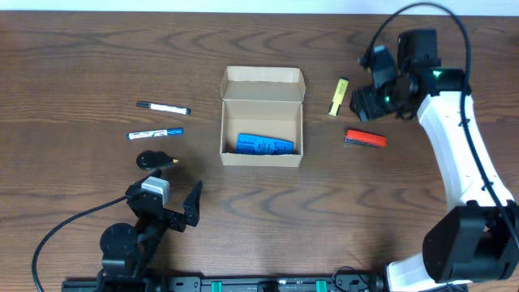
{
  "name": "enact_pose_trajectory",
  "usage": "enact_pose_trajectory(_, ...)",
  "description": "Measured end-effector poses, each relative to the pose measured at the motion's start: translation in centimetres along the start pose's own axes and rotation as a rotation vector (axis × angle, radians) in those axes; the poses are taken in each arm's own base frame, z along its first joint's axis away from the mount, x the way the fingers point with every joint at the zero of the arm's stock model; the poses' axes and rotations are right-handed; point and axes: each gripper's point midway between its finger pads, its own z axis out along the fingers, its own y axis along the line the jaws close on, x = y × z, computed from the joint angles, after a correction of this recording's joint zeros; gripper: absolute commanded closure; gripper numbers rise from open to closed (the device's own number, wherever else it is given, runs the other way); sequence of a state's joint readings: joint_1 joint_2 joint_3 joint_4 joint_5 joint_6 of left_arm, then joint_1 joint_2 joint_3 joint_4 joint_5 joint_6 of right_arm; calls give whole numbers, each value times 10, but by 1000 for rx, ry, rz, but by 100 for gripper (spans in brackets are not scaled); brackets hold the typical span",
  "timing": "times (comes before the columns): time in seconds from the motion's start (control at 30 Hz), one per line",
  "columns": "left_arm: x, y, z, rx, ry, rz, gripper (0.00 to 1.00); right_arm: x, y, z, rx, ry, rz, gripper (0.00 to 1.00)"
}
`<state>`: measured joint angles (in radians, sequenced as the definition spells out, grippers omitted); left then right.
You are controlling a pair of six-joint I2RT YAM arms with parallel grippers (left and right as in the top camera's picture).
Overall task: Pack container
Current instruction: 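Open the right gripper and lift it out toward the red stapler, then grasp the red stapler with the right gripper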
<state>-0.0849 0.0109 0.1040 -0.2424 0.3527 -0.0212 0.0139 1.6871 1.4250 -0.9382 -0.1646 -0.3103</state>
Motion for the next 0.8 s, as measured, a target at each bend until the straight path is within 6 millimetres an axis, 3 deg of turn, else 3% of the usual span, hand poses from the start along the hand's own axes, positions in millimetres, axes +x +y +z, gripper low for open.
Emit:
enact_pose_trajectory(0.17, 0, 0, 0, 0, 0, 0, 5, 30, -2, 31, 11, 61, -69, 28)
enact_pose_trajectory(0.47, 0, 0, 0, 0, 0, 0, 5, 61, -2, 70, 25, 70, -162, 20)
enact_pose_trajectory(0.8, 0, 0, 0, 0, 0, 0, 5, 73, -4, 92, 52, 36, -202, 20)
